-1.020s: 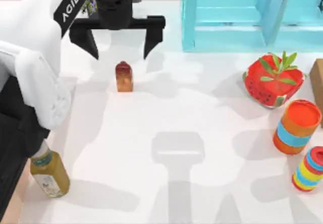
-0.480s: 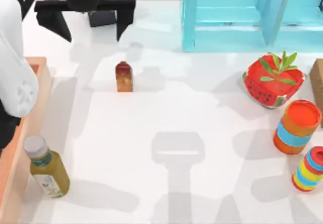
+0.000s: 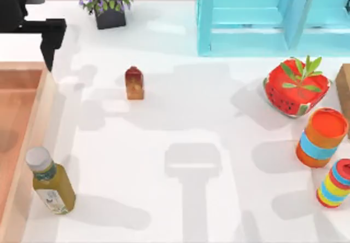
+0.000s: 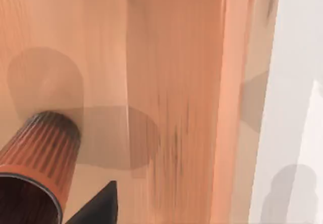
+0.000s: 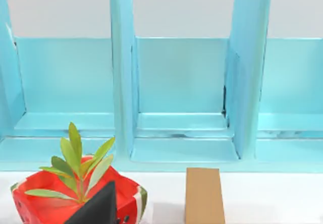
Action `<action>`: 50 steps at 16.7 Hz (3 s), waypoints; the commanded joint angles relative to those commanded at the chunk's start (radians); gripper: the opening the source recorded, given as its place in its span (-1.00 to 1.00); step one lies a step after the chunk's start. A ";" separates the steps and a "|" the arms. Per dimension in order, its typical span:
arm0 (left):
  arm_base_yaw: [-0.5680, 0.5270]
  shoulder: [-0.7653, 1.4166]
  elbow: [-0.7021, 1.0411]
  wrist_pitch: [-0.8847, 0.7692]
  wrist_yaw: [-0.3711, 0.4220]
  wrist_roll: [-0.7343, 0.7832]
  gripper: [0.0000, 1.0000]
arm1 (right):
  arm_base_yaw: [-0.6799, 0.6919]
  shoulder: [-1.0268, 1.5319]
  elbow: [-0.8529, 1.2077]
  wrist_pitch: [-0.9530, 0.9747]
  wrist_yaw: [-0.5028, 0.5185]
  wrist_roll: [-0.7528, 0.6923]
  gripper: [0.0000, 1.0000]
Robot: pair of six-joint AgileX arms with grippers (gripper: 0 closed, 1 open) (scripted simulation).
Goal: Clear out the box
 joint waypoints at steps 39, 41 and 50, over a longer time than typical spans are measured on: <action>0.214 -0.216 -0.675 0.512 -0.004 0.213 -0.36 | 0.000 0.000 0.000 0.000 0.000 0.000 1.00; 0.214 -0.216 -0.675 0.512 -0.004 0.213 -0.66 | 0.000 0.000 0.000 0.000 0.000 0.000 1.00; 0.214 -0.216 -0.675 0.512 -0.004 0.213 -1.00 | 0.000 0.000 0.000 0.000 0.000 0.000 1.00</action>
